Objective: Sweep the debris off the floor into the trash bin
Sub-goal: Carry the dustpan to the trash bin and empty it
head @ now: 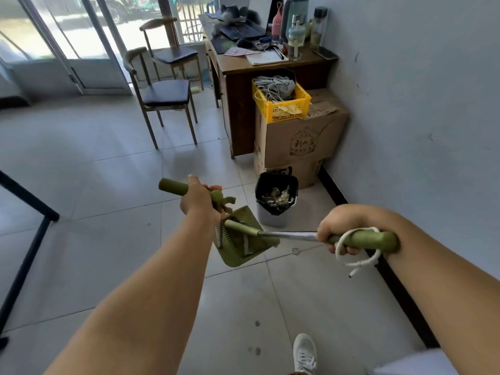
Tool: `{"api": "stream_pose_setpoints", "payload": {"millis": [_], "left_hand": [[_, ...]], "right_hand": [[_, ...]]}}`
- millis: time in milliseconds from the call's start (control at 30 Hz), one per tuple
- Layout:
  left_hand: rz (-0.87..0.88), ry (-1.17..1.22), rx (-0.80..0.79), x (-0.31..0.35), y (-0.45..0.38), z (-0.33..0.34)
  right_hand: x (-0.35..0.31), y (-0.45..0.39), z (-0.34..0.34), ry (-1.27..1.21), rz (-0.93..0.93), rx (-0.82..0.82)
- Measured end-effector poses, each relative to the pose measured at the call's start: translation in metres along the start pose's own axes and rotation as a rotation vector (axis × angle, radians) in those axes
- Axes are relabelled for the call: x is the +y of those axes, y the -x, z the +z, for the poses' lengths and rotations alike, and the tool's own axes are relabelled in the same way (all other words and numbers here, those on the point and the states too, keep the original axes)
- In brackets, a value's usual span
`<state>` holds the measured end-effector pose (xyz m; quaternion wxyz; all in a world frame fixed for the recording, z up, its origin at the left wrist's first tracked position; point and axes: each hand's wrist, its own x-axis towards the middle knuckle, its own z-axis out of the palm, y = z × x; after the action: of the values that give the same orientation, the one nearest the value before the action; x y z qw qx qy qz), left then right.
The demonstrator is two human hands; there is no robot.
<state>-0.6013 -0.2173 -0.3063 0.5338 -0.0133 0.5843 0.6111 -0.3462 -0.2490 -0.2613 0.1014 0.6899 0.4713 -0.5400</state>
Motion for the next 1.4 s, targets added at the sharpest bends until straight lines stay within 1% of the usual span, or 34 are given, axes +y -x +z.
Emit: {"api": "stream_pose_setpoints", "payload": {"millis": [167,333,533,633,733,833,967,1133,1233,1333,1400], "left_hand": [[-0.080,0.026,0.039,-0.033,-0.014,-0.001],[-0.145,0.007,0.087,-0.067,-0.020,0.004],[-0.186,-0.027,0.137,-0.089,-0.027,0.014],[-0.190,-0.040,0.157,-0.098,-0.032,0.021],[-0.191,-0.033,0.174,-0.107,-0.038,0.032],[-0.197,-0.031,0.179,-0.114,-0.044,0.044],[-0.200,-0.032,0.203,-0.126,-0.051,0.055],[-0.174,-0.085,0.246,-0.140,-0.059,0.061],[-0.171,-0.080,0.249,-0.137,-0.065,0.059],[-0.165,-0.118,0.234,-0.136,-0.065,0.051],[-0.168,-0.115,0.220,-0.132,-0.066,0.046]], "right_hand": [[0.029,0.001,-0.013,-0.036,0.084,0.019],[0.064,-0.009,-0.029,-0.131,0.175,0.033],[0.092,-0.037,-0.043,-0.239,0.241,0.048],[0.098,-0.063,-0.042,-0.224,0.263,0.091],[0.096,-0.090,-0.039,-0.187,0.236,0.143],[0.092,-0.113,-0.036,-0.152,0.221,0.150],[0.089,-0.135,-0.033,-0.074,0.221,0.098],[0.089,-0.146,-0.013,0.023,0.248,-0.040],[0.082,-0.138,-0.020,-0.028,0.229,-0.120],[0.078,-0.120,-0.049,-0.110,0.273,-0.189],[0.076,-0.107,-0.061,-0.105,0.295,-0.218]]}}
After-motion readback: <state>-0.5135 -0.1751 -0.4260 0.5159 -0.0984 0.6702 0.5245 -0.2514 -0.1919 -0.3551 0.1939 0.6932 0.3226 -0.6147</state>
